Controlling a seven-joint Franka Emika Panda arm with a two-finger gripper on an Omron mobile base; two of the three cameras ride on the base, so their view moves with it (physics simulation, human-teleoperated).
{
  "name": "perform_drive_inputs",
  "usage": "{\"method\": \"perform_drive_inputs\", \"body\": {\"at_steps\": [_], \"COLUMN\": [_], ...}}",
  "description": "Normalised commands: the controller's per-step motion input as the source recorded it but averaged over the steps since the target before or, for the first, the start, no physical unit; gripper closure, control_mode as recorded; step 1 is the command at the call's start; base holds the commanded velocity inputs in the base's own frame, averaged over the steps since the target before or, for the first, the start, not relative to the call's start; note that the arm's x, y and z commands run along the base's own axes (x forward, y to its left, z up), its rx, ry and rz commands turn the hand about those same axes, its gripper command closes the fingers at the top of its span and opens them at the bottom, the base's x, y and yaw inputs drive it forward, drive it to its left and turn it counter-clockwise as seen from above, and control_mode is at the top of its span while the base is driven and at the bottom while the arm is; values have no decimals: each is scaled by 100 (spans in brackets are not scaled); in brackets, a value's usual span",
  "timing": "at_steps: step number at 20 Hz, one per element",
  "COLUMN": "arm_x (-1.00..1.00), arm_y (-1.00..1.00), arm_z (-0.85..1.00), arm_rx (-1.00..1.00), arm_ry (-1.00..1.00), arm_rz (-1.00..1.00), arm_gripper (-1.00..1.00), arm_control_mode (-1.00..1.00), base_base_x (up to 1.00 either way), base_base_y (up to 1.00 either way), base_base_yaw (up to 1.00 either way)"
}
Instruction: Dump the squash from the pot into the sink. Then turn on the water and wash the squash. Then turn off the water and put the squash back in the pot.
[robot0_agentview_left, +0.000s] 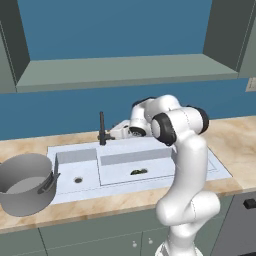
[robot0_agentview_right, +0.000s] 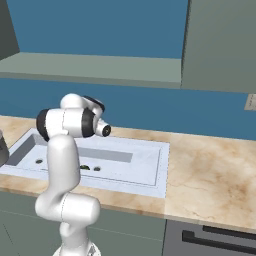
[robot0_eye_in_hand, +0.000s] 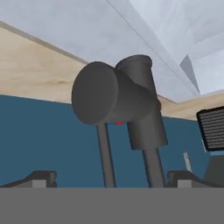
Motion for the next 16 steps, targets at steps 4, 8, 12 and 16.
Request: {"method": "perform_drive_inputs", "body": {"at_steps": [4, 8, 12, 16], "arm_x": [13, 15, 22, 27], "arm_y": [4, 3, 6, 11], "arm_z": [-27, -16, -10, -9], "arm_rx": [0, 0, 0, 0], "arm_ry": [0, 0, 0, 0], "arm_rz": [-2, -2, -2, -3], "arm_gripper": [-100, -100, -100, -100], "arm_control_mode": [-100, -100, -100, -100], "base_base_x": [0, 0, 0, 0], "base_base_y": [0, 0, 0, 0], "base_base_yaw": [0, 0, 0, 0]}}
